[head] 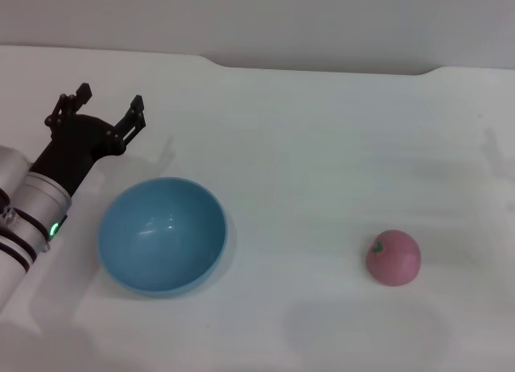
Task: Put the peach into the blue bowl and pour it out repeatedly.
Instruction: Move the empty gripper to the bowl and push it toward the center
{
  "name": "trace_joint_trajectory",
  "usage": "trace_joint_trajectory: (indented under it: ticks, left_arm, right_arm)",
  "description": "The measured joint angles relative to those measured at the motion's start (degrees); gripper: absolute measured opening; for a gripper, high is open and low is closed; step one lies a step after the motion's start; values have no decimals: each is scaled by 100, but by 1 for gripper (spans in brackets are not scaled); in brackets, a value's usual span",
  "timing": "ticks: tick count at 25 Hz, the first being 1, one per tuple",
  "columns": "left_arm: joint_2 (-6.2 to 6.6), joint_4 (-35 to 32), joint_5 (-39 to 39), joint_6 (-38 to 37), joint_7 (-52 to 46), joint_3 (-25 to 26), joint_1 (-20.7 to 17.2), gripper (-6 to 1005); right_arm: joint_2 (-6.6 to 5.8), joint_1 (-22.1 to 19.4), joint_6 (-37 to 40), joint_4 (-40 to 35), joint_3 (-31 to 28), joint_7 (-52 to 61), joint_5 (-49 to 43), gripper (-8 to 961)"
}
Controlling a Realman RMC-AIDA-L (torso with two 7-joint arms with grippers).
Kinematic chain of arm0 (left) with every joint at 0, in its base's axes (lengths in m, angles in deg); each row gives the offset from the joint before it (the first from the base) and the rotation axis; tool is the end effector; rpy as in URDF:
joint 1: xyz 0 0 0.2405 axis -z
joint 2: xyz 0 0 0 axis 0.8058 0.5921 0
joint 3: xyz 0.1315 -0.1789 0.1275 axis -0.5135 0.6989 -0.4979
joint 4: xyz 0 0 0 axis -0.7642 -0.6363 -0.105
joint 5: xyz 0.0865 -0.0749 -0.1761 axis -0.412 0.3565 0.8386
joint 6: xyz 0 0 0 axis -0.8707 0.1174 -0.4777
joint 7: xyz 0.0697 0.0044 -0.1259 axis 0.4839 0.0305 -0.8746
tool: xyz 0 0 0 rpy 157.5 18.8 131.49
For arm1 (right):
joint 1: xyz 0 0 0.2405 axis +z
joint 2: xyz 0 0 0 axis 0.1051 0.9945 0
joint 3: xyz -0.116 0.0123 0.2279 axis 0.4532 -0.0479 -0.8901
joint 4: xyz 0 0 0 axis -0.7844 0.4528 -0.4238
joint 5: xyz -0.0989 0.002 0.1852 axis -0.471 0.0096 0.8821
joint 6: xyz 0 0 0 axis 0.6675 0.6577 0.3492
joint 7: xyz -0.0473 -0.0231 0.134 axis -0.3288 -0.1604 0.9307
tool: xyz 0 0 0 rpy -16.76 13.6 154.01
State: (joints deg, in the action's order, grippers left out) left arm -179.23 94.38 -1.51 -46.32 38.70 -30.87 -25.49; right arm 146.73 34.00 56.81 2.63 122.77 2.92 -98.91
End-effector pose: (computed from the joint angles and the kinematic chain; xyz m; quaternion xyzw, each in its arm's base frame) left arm -0.3401 0.3128 -0.0359 -0.7412 -0.2567 -0.2704 0.5583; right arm 0.3380 0.3313 -0.0050 -0.6810 0.2968 0.3500 0.5706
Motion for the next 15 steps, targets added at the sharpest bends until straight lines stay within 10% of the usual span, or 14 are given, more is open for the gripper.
trace_joint_trajectory:
  ticks: [15]
  left_arm:
    - [36, -78, 24, 282, -50, 646, 14, 840]
  right_arm:
    - [-7, 26, -6, 0, -31, 0, -9, 693]
